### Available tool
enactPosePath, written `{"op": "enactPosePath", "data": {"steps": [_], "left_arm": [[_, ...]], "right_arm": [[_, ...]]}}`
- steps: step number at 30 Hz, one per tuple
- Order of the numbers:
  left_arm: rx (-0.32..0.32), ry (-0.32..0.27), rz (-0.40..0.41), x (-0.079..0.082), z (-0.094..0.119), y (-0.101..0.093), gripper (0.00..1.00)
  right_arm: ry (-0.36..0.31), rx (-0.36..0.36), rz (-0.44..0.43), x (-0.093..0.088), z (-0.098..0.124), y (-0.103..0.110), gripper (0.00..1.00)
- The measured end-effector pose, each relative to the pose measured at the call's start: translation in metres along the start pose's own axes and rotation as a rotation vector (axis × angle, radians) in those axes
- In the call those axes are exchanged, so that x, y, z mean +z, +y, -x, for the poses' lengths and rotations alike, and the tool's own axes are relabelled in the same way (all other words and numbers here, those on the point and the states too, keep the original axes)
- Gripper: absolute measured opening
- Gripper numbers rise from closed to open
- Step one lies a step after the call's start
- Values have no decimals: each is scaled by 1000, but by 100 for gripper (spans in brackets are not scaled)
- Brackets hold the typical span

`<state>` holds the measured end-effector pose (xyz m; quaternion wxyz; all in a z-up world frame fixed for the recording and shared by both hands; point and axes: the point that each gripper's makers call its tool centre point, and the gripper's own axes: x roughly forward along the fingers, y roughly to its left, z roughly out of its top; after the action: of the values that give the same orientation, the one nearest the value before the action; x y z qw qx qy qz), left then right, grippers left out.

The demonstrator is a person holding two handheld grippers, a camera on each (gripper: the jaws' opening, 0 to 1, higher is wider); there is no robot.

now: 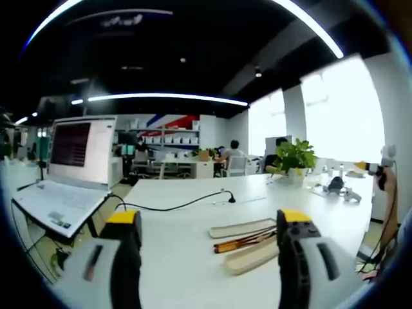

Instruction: Arrange the utensils inside the cutlery case until each visible utensil rests in its matching compartment.

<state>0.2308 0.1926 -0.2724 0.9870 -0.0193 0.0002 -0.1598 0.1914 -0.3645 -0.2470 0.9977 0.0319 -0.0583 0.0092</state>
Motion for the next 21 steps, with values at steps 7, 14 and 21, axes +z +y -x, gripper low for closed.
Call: {"op": "enactPosePath", "data": {"steps": [7, 14, 21], "left_arm": [[-8, 5, -4, -1, -1, -4, 91], [-17, 13, -8, -3, -3, -7, 90], [-32, 10, -2, -3, -4, -10, 90]], "right_arm": [[-1, 3, 18, 0, -1, 1, 89], [-43, 24, 58, 7, -3, 6, 94], [-30, 52, 30, 3, -6, 14, 92]]}}
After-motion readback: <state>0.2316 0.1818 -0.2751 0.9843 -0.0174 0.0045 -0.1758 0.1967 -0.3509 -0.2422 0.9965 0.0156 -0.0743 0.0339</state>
